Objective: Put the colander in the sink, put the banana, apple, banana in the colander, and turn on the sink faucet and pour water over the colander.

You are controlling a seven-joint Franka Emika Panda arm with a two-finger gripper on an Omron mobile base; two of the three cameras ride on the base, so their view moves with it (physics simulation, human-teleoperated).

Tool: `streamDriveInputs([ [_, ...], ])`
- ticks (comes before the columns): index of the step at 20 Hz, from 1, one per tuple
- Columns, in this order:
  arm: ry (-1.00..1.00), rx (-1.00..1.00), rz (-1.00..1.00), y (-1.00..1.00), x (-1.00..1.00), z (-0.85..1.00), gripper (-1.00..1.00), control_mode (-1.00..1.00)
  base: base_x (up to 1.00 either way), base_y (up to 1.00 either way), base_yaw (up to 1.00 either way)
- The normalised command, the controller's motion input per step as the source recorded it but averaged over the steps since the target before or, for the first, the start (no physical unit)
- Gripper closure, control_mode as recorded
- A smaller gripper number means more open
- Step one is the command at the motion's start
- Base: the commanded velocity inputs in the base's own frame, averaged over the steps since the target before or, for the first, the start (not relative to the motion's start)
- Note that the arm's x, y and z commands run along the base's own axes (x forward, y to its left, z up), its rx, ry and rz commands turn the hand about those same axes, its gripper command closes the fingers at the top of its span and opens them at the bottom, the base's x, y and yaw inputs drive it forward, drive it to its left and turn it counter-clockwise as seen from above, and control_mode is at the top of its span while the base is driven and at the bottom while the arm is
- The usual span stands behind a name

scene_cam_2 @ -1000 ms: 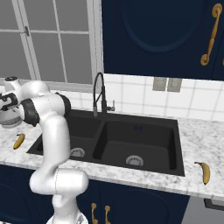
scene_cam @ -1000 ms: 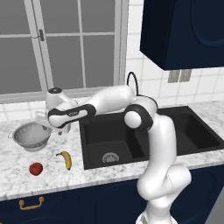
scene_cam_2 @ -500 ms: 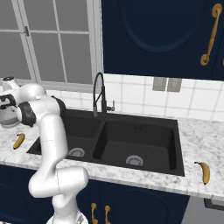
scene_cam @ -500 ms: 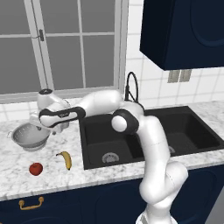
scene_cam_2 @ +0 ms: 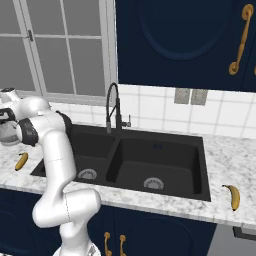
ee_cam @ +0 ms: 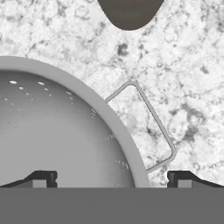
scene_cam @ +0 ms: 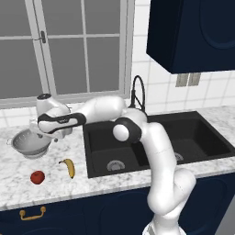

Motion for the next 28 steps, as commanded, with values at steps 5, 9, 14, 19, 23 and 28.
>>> streamDriveInputs([
  [5,-0.04,0.00,0.00,-0.01,-0.32,-0.25,-1.00,-1.00,0.00,0.00,0.00],
  [9,-0.06,0.00,-0.05,-0.01,-0.10,-0.35,-1.00,-1.00,0.00,0.00,0.00],
  [14,-0.05,0.00,-0.07,-0.02,0.06,-0.39,1.00,-1.00,0.00,0.00,0.00],
  [19,-0.02,0.02,-0.01,-0.11,0.00,-0.06,1.00,-1.00,0.00,0.00,0.00],
  [23,0.00,0.09,0.00,-0.17,-0.06,0.33,1.00,-1.00,0.00,0.00,0.00],
  [28,0.00,0.08,0.05,-0.18,-0.10,0.62,1.00,-1.00,0.00,0.00,0.00],
])
